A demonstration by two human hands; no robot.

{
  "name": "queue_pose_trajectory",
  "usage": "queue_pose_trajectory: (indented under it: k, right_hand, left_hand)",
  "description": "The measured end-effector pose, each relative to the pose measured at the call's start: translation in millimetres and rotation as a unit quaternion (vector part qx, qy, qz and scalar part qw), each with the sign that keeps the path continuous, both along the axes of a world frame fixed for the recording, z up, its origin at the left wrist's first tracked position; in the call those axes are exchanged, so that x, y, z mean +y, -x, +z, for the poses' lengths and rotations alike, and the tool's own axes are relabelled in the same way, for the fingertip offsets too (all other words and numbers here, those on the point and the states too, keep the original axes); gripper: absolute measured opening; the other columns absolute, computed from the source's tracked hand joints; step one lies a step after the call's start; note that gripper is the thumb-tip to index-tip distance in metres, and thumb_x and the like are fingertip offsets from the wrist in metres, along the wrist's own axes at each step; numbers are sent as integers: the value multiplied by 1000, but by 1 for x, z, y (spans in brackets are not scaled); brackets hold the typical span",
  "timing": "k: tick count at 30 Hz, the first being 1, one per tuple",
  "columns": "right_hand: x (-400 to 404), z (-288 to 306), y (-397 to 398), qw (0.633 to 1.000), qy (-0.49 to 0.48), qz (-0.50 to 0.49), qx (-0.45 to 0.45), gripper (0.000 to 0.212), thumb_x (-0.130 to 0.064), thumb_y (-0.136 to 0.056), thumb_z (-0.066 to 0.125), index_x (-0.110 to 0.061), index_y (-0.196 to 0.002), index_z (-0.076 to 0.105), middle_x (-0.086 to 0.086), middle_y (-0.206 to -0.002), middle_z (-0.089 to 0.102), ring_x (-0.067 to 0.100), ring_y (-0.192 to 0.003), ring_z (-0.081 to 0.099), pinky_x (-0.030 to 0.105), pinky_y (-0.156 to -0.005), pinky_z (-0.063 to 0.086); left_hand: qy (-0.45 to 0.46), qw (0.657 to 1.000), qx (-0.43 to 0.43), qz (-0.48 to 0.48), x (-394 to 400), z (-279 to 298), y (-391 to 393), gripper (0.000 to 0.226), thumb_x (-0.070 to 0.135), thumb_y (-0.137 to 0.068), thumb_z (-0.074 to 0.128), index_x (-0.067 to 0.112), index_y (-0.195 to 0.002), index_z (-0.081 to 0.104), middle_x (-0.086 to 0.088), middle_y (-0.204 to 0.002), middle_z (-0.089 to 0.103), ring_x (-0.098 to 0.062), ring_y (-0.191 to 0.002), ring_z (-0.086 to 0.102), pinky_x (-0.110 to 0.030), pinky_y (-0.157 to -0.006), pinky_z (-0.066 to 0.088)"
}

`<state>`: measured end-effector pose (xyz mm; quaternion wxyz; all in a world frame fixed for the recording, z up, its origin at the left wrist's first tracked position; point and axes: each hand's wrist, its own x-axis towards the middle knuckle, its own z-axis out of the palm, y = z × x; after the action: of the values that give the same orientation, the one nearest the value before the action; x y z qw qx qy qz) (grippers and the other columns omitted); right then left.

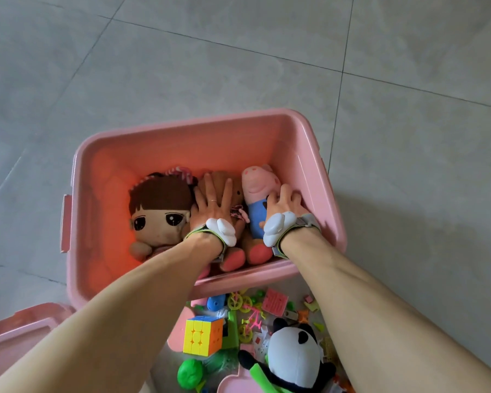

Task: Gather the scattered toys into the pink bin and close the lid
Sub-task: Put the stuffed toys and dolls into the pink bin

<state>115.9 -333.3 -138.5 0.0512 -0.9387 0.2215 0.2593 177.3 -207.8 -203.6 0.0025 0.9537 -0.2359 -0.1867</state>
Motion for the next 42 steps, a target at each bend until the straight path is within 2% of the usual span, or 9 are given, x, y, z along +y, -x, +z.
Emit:
queue_pose_trajectory:
  k: [7,14,18,22,26,27,30,36,42]
  right_hand:
    - [-14,1,-17,986,-137,-93,9,56,-22,-96,50,-6,-145,27,16,-149,25,27,-138,28,35,-112,26]
    - [-16,27,1,994,-100,-50,16,46,-19,-93,51,-10,-136,36,10,-138,35,28,-131,38,39,-101,37]
    - [-13,54,4,983,-151,-88,-58,41,-14,-91,54,-13,-132,50,10,-134,52,30,-121,52,31,-93,43]
    - [-4,89,18,961,-206,-144,-113,37,-17,-85,58,-23,-121,59,6,-125,60,29,-111,58,23,-83,43]
    - [7,128,41,962,-209,-131,-116,17,-13,-84,59,-24,-96,64,6,-106,60,27,-87,51,19,-66,38]
    - [11,138,50,963,-206,-127,-121,19,-13,-84,59,-22,-100,65,7,-106,60,24,-85,47,20,-66,36]
    - [23,161,72,964,-201,-109,-136,32,-15,-87,58,-16,-119,60,5,-113,61,25,-91,52,22,-72,35]
    - [50,201,120,963,-188,-77,-179,27,-27,-88,60,-17,-113,63,7,-116,66,29,-106,60,29,-86,49]
    - [67,218,170,957,-170,-73,-223,24,-11,-82,60,-17,-103,69,2,-121,66,25,-110,61,26,-89,48]
  left_hand:
    - [-9,997,74,1,0,1,-19,101,62,-81,56,31,-154,-8,-18,-159,-16,-49,-143,7,-52,-115,16]
    - [-36,992,112,36,-12,25,-23,91,50,-86,58,35,-154,-1,-17,-160,-11,-47,-144,3,-51,-116,18]
    - [-33,992,117,22,-18,68,-29,68,43,-88,61,23,-147,33,-14,-154,26,-34,-141,28,-40,-108,33]
    - [35,990,133,-9,-9,114,-20,35,30,-90,62,20,-123,62,-2,-124,63,-24,-107,61,-29,-81,45]
    - [56,993,98,-23,5,167,2,25,29,-83,61,28,-107,67,2,-106,69,-24,-92,66,-32,-81,56]
    - [67,992,101,-23,9,179,10,23,29,-81,63,27,-104,69,1,-102,70,-25,-91,67,-31,-80,56]
    - [71,992,90,-60,20,208,30,20,29,-82,61,24,-99,69,2,-96,71,-23,-86,67,-35,-79,58]
    - [103,985,105,-90,53,258,78,26,41,-67,56,31,-90,64,7,-84,68,-20,-78,66,-37,-73,59]
    - [131,980,68,-134,83,272,131,19,28,-82,62,23,-99,66,5,-94,66,-20,-86,64,-33,-77,55]
